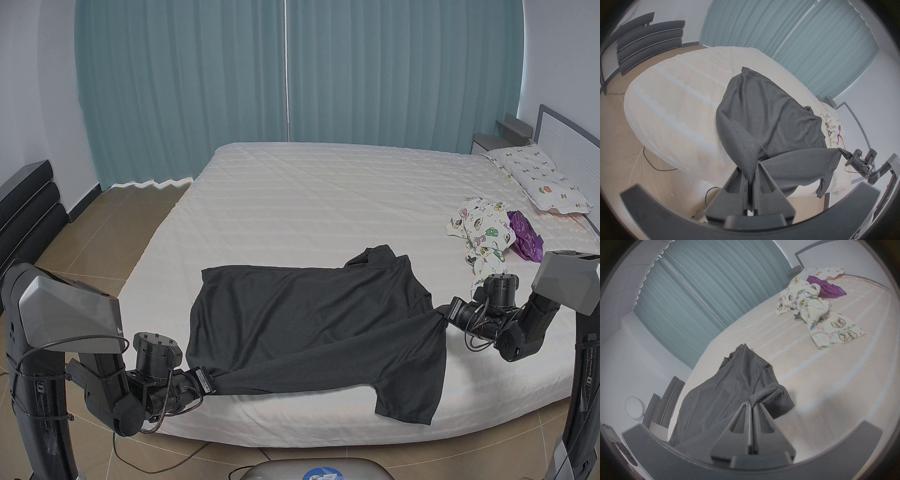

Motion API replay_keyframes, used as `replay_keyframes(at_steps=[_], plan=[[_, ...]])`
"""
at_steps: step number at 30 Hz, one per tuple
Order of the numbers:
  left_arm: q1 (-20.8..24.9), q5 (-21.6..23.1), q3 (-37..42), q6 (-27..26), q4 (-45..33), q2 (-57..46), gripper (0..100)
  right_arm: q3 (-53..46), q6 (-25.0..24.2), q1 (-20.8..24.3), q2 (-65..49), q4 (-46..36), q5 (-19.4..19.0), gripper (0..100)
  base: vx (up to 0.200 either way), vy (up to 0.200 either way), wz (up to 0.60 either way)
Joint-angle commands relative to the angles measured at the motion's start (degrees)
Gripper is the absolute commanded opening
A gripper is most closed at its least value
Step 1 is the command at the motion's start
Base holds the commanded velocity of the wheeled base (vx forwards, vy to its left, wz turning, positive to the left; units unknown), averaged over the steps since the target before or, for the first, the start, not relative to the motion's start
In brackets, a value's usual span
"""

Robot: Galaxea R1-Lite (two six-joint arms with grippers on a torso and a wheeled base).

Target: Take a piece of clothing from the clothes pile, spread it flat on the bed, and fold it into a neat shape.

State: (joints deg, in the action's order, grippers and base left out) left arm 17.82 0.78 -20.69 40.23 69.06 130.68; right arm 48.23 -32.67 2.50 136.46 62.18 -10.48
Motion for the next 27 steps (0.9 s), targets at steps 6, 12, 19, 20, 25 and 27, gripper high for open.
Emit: replay_keyframes(at_steps=[6,12,19,20,25,27], plan=[[-0.07,1.59,-0.41,1.08,0.02,1.42,0,3.1,0.15,1.19,5.31,3.29,1.61,100,0.0,0.0,0.0],[-0.07,1.68,-0.58,2.22,0.02,1.59,0,-6.92,0.68,-0.83,-1.55,3.03,-0.41,100,0.0,0.0,0.0],[-0.07,1.68,-0.58,2.22,0.02,1.68,0,-23.35,2.79,0.4,-6.82,2.77,-7.27,100,0.0,0.0,0.0],[-0.07,1.68,-0.58,2.22,0.02,1.68,0,-23.35,2.79,0.4,-6.82,2.77,-7.27,100,0.0,0.0,0.0],[-0.07,1.77,-0.49,2.22,0.02,1.59,0,-29.59,7.09,3.13,-5.86,3.03,-7.09,100,0.0,0.0,0.0],[-0.07,1.77,-0.49,2.22,0.02,1.68,0,-30.38,7.27,3.74,-6.03,2.85,-6.74,100,0.0,0.0,0.0]])
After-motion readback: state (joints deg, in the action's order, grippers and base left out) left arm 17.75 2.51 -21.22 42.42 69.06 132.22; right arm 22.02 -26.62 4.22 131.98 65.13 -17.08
